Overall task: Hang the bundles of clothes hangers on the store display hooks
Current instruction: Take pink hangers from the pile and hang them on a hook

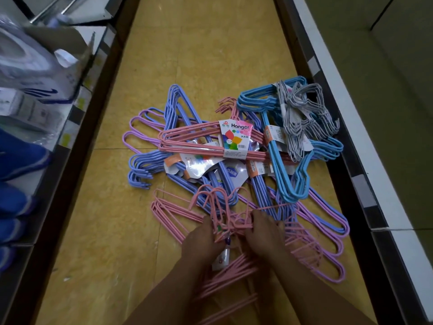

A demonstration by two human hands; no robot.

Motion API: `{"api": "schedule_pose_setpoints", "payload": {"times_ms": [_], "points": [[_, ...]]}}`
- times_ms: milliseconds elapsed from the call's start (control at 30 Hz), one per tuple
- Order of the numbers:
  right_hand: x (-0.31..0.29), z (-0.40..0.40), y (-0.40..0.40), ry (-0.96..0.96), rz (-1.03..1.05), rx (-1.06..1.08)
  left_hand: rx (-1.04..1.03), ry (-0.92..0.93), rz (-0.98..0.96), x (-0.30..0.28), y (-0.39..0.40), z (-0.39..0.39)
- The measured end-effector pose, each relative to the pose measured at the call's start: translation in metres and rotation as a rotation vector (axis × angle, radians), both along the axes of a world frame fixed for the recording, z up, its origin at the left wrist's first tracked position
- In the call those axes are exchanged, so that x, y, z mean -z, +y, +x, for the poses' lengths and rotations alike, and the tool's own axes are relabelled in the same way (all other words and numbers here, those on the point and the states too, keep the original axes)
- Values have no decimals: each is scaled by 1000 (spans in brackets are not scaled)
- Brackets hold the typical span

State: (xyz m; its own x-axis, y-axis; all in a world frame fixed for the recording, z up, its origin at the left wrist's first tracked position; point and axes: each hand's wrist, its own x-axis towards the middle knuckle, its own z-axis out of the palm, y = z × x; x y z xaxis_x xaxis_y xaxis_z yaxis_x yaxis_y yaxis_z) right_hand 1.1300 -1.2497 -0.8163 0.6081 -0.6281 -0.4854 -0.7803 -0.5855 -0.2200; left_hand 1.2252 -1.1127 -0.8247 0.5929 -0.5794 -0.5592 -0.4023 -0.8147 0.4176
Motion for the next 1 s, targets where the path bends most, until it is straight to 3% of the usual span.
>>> {"api": "schedule_pose_setpoints", "payload": {"times_ms": [200, 367, 600, 833, 1000], "points": [[-28, 9, 2, -92, -176, -84, 12, -186, 3, -33, -3, -1], [-87, 16, 15, 63, -200, -211, 96, -209, 85, -102, 19, 4], [-240, 19, 34, 87, -76, -361, 183, -181, 100, -243, 49, 14], [-397, 8, 44, -167, -143, -167, 272, -92, 120, -396, 38, 36], [-495, 15, 46, -203, -26, -305, 296, -103, 97, -499, 43, 49]]}}
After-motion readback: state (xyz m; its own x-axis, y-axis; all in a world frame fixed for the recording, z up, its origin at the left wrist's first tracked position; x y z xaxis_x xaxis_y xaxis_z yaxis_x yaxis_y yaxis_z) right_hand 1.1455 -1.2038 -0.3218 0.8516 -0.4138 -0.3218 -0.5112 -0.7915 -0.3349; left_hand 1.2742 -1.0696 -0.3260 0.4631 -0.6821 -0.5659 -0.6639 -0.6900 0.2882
